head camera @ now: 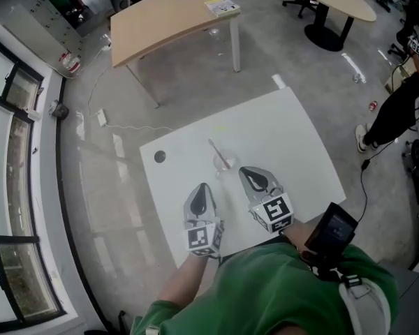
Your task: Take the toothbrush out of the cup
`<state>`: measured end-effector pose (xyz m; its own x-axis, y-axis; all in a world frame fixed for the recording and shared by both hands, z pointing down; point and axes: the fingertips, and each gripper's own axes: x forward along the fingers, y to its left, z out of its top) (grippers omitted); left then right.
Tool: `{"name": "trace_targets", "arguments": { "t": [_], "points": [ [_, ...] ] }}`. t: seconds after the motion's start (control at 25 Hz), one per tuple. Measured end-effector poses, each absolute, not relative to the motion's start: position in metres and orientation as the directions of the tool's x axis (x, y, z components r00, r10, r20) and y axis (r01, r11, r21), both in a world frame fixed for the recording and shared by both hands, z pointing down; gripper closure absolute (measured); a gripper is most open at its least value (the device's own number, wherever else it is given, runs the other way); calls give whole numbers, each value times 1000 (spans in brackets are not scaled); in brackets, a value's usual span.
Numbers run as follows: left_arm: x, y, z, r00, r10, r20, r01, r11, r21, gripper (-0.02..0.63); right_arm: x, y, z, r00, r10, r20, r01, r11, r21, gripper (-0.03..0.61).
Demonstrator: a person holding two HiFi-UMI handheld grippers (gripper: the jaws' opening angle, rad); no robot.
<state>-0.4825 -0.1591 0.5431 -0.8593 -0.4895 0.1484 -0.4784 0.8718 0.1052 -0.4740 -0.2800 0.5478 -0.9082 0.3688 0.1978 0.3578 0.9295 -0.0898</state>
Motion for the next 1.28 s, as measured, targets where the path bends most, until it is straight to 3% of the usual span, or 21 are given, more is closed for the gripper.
{"name": "trace_targets", "arguments": {
  "t": [0.8, 0.88, 1.28],
  "points": [
    [-519, -161, 608, -856, -435, 279, -412, 901, 138, 606, -538, -253, 610, -771, 515, 375, 524, 847, -88, 565],
    [-523, -160, 613, -857, -431, 284, -407, 903, 141, 607, -546, -247, 619, -744, 537, 399, 547, 831, -99, 474],
    [-536, -150, 628, -866, -386, 316, -354, 922, 156, 607, -587, -238, 654, -675, 538, 504, 582, 809, -84, 460]
  ]
}}
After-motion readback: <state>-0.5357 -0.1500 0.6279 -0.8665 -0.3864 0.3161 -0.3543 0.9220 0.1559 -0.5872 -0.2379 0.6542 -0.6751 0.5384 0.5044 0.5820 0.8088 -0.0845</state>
